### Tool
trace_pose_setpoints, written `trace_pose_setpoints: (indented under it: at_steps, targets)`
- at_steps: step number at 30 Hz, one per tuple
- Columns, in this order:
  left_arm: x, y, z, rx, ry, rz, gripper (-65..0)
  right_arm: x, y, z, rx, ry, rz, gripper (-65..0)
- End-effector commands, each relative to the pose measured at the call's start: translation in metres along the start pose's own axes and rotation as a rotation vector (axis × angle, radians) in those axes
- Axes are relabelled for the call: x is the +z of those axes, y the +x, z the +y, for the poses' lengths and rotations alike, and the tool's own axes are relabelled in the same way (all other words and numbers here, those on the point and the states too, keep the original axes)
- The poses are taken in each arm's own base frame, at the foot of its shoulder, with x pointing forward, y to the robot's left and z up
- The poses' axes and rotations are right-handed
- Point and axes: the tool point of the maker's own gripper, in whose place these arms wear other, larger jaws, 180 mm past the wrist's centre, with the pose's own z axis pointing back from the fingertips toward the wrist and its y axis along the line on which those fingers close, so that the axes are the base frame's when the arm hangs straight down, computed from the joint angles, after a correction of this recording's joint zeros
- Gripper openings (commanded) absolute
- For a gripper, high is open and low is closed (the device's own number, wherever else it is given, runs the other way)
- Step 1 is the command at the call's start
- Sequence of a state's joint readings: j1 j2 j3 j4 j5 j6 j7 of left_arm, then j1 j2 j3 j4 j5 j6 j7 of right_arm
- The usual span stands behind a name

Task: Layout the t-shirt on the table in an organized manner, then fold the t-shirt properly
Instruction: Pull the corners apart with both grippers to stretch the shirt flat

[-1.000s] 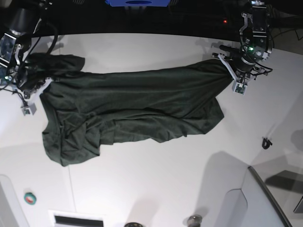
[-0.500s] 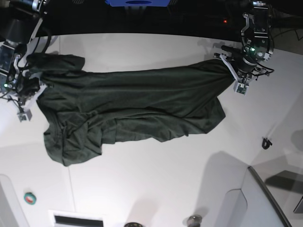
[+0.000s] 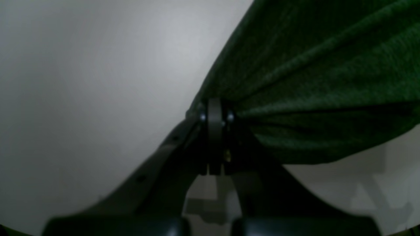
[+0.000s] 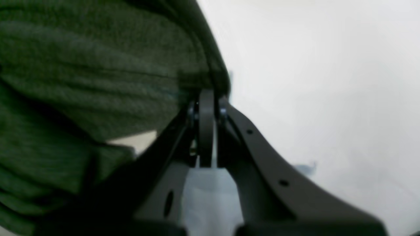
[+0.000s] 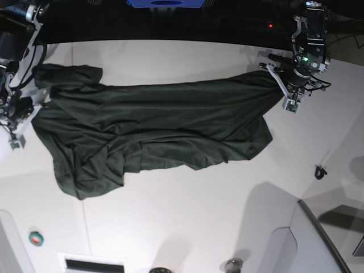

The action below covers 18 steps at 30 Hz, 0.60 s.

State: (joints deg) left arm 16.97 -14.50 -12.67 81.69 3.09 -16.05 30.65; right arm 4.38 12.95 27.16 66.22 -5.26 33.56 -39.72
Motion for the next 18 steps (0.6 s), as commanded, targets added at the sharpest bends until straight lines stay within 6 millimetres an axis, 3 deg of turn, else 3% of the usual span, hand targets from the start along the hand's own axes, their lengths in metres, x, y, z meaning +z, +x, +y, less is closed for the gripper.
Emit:
trace_pose_setpoints:
  at_steps: [1,5,9,11,15,16,18]
  targets:
    - [0.003,0.012,0.008,-0.004,0.021,-0.034,-65.0,0.018,0.032,-0.017,0.017,-0.049,-0.100,-64.2]
    - [0.010,0.027,0.008,-0.012,0.026,-0.078,-65.0,0.054,0.047,-0.008,0.015,-0.084,-0.197,-63.5]
    - [0.014,0.037,0.008,-0.018,0.031,-0.105,-65.0,0.068,0.033,-0.011,-0.174,-0.062,-0.200,-59.6]
    - [0.015,0.038,0.008,-0.018,0.031,-0.108,-65.0,0.066,0.019,-0.013,-0.276,-0.027,-0.177,-49.1]
    - [0.015,0.039,0.009,-0.019,0.032,-0.109,-65.0,0.058,-0.002,-0.013,-0.459,0.069,-0.198,-16.7]
    - [0.015,0.039,0.009,-0.019,0.032,-0.109,-65.0,0.055,-0.007,-0.013,-0.506,0.089,-0.214,-11.3]
    - [0.015,0.039,0.009,-0.019,0.032,-0.109,-65.0,0.045,-0.013,-0.010,-0.576,0.133,-0.230,-9.6]
